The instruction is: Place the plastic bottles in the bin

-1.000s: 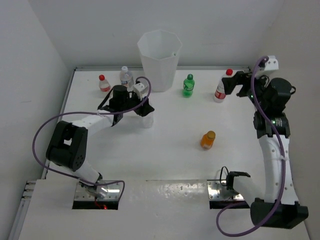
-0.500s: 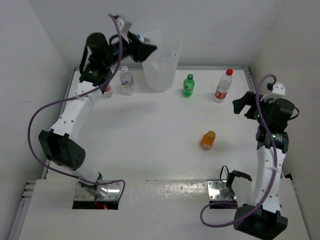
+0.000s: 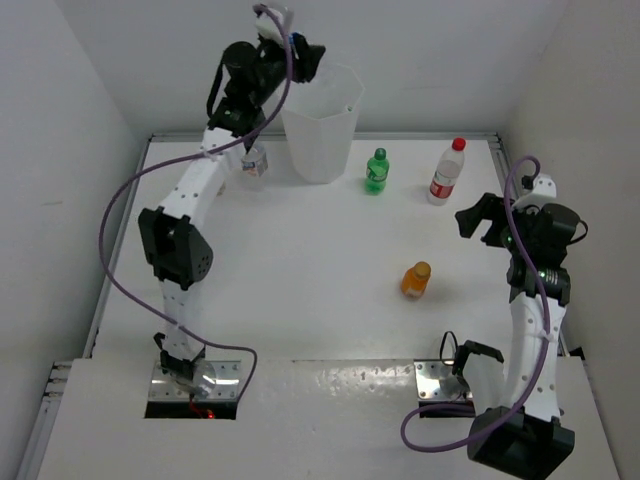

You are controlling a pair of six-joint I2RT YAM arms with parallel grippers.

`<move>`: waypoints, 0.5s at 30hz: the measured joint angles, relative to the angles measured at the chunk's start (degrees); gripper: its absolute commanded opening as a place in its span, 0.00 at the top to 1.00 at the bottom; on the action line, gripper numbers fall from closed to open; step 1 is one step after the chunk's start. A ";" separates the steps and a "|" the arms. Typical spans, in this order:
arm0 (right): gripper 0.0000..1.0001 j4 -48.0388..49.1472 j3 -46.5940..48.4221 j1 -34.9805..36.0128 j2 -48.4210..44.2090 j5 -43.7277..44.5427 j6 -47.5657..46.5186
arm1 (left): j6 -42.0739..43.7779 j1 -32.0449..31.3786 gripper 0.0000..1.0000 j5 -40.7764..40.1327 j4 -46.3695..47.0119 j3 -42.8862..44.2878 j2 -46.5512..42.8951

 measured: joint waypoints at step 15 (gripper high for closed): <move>0.01 14.34 -1.64 0.94 12.37 1.14 -5.27 | 2.23 -0.07 0.00 -4.92 -7.76 4.31 6.91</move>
